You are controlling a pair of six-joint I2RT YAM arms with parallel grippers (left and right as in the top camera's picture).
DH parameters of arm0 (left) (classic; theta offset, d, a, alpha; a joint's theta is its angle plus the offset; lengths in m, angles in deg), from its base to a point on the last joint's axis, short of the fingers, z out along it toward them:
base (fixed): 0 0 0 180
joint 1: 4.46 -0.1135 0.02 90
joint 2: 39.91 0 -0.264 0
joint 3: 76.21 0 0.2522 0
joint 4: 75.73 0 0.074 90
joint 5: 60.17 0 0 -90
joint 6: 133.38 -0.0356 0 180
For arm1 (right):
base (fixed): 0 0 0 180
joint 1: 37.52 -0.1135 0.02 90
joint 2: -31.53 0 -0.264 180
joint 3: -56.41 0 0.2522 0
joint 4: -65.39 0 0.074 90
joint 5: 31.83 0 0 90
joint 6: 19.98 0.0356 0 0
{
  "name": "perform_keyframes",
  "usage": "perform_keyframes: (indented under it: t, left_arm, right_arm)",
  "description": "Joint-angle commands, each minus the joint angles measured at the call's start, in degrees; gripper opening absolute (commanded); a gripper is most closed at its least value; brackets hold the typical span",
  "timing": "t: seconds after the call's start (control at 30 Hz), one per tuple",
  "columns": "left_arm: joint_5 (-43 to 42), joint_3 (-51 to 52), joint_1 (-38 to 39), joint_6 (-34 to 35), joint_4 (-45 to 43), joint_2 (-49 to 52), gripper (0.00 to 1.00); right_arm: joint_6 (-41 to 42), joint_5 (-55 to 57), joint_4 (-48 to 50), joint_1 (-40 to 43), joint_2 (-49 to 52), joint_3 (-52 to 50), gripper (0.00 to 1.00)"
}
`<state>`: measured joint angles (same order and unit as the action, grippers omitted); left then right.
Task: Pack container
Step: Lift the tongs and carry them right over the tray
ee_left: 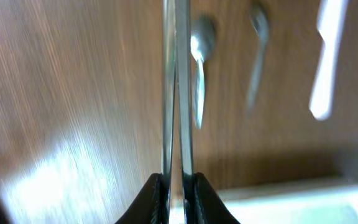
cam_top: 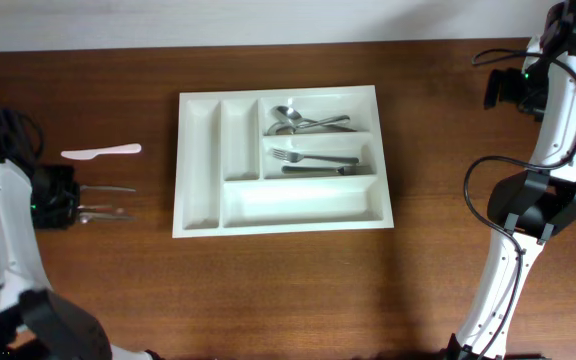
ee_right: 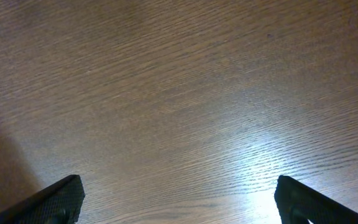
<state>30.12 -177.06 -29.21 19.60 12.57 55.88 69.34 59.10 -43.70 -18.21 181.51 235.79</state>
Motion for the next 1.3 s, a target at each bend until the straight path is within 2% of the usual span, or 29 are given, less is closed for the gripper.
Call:
perform_keyframes:
  t: [0.0, 0.17, 0.37, 0.77, 1.0, 1.27]
  left_arm:
    - [-4.7, -2.1, 6.1, 6.4, 1.8, -4.6, 0.02]
    - [-5.5, -2.1, 18.0, 13.8, 1.1, -5.8, 0.02]
    - [-3.3, -2.1, 34.3, 27.5, -3.7, -5.4, 0.02]
    - [-1.6, -2.1, 52.9, 51.1, -8.6, -0.3, 0.02]
    - [-5.6, -2.1, 57.7, 51.1, -19.3, 6.6, 0.02]
    - [-6.8, -2.1, 60.9, 51.1, -21.2, 11.3, 0.02]
  right_arm:
    - [-0.4, -0.5, 0.2, 0.2, -1.3, -0.5, 0.99]
    - [-0.4, -0.5, 0.2, 0.2, -1.3, -0.5, 0.99]
    - [-0.4, -0.5, 0.2, 0.2, -1.3, -0.5, 0.99]
    - [-0.4, -0.5, 0.2, 0.2, -1.3, -0.5, 0.99]
    - [-0.4, -0.5, 0.2, 0.2, -1.3, -0.5, 0.99]
    - [-0.4, -0.5, 0.2, 0.2, -1.3, -0.5, 0.99]
